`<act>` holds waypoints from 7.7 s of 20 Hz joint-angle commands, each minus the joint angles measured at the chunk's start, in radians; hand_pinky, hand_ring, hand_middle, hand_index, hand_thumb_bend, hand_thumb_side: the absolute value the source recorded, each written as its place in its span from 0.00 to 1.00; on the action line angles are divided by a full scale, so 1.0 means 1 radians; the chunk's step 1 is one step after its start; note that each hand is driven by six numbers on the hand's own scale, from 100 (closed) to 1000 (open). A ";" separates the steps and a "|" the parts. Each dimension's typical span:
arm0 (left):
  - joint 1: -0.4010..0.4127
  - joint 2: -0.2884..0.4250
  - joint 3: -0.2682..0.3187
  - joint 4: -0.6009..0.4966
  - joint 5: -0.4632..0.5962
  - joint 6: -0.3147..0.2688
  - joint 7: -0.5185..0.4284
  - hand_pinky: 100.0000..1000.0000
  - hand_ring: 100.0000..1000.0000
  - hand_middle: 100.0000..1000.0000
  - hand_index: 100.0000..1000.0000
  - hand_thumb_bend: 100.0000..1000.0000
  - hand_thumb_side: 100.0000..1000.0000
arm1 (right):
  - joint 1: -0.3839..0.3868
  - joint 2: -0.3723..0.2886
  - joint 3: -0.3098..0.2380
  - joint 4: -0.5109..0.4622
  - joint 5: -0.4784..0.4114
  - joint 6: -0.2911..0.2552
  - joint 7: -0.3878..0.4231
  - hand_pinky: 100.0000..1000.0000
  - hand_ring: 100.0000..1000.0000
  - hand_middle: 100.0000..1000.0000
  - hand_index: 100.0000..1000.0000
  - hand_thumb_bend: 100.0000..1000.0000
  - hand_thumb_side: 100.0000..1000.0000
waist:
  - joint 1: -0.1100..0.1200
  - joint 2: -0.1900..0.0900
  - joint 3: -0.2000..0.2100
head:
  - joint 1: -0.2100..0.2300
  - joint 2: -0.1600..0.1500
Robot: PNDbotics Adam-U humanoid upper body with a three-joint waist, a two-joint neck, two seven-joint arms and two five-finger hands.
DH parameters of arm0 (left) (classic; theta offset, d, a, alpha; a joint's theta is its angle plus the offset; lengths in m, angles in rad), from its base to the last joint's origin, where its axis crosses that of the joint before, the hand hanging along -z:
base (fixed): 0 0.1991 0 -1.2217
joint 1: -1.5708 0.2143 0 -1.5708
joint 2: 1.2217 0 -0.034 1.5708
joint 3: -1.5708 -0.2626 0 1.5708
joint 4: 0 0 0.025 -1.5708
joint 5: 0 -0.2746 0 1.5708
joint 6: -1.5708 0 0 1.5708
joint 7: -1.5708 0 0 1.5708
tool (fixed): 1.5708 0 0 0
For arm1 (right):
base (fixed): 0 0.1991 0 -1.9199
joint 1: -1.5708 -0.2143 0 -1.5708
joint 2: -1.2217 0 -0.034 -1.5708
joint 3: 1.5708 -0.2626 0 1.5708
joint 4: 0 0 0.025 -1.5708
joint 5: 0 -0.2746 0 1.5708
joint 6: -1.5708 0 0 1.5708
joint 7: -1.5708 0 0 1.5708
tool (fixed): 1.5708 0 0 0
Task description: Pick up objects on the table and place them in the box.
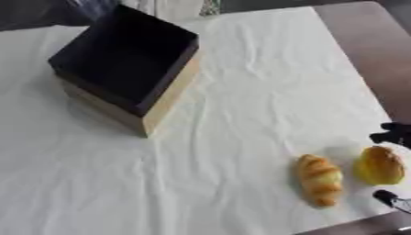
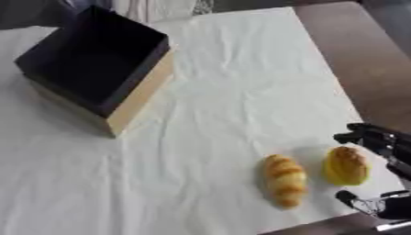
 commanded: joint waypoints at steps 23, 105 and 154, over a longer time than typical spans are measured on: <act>-0.006 -0.001 0.008 -0.016 0.012 -0.001 -0.017 0.79 0.74 0.68 0.92 0.10 0.51 | -0.020 -0.023 0.013 -0.014 -0.077 0.056 -0.046 0.81 0.84 0.61 0.68 0.00 0.13 | -0.003 -0.010 0.012 | -0.013 -0.018; -0.201 0.013 -0.116 -0.016 0.131 -0.033 -0.138 0.79 0.74 0.68 0.92 0.13 0.50 | -1.431 0.246 0.480 0.801 0.018 -0.198 0.306 0.92 1.00 0.80 0.91 0.48 0.16 | -0.135 -0.026 0.324 | -0.183 0.015; -0.057 0.034 -0.063 -0.016 0.069 0.002 -0.097 0.79 0.74 0.68 0.92 0.09 0.53 | -0.113 -0.173 0.168 -0.016 0.077 -0.390 -0.151 0.87 0.94 0.68 0.88 0.35 0.35 | -0.078 -0.064 0.092 | 0.005 0.067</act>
